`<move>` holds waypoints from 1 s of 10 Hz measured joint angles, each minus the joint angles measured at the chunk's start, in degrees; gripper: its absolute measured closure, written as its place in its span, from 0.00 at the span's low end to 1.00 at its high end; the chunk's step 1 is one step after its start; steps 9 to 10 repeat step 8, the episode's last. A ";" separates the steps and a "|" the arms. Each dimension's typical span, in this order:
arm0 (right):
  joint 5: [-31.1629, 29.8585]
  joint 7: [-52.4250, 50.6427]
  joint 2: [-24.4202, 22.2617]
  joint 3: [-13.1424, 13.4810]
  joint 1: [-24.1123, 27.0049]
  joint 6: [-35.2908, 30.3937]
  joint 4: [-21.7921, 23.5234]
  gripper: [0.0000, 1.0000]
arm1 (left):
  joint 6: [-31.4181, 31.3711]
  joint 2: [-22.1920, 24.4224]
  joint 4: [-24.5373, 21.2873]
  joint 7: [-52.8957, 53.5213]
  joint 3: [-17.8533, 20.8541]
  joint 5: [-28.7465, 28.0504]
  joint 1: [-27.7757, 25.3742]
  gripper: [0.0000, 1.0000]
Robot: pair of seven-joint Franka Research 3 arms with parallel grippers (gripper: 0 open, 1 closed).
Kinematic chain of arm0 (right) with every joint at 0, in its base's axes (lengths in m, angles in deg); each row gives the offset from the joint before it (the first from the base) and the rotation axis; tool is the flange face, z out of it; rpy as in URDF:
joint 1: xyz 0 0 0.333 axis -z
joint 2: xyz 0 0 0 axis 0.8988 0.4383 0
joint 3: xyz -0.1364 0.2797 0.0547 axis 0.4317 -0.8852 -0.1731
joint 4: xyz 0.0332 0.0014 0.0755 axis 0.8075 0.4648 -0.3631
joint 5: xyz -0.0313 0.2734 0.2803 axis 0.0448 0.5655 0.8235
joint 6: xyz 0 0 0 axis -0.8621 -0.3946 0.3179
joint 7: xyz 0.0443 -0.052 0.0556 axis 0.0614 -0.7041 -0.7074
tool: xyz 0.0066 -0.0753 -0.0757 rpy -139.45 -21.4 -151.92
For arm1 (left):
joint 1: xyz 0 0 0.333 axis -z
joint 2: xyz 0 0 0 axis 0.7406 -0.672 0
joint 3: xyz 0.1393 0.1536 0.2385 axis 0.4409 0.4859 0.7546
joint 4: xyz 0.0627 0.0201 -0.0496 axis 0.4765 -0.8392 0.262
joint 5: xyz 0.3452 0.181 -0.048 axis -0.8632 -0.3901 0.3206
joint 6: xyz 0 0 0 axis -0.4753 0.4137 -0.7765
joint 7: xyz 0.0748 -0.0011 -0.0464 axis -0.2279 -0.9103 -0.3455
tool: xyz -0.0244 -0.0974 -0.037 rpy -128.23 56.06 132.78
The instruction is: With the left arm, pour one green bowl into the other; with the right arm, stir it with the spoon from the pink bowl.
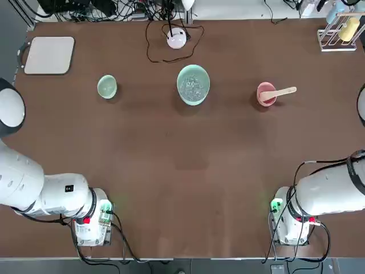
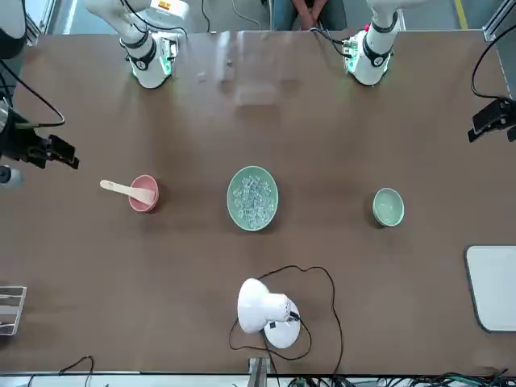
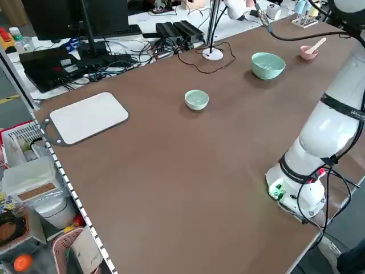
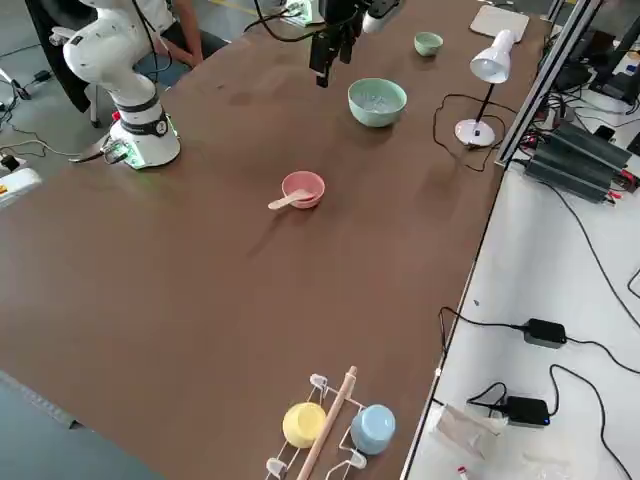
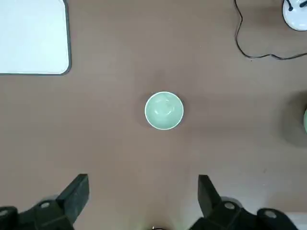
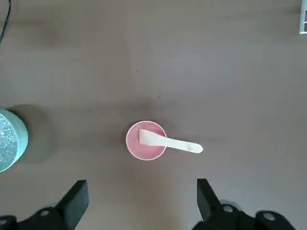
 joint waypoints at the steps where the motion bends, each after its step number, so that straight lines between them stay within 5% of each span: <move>1: -0.35 0.02 -0.53 0.30 0.00 -0.07 -0.04 0.00 | 0.00 0.00 0.00 0.00 -0.01 0.00 0.00 0.00; 10: -0.79 0.07 -1.19 1.10 0.10 -0.13 -0.06 0.00 | 0.00 0.00 0.00 0.00 -0.04 0.00 0.00 0.00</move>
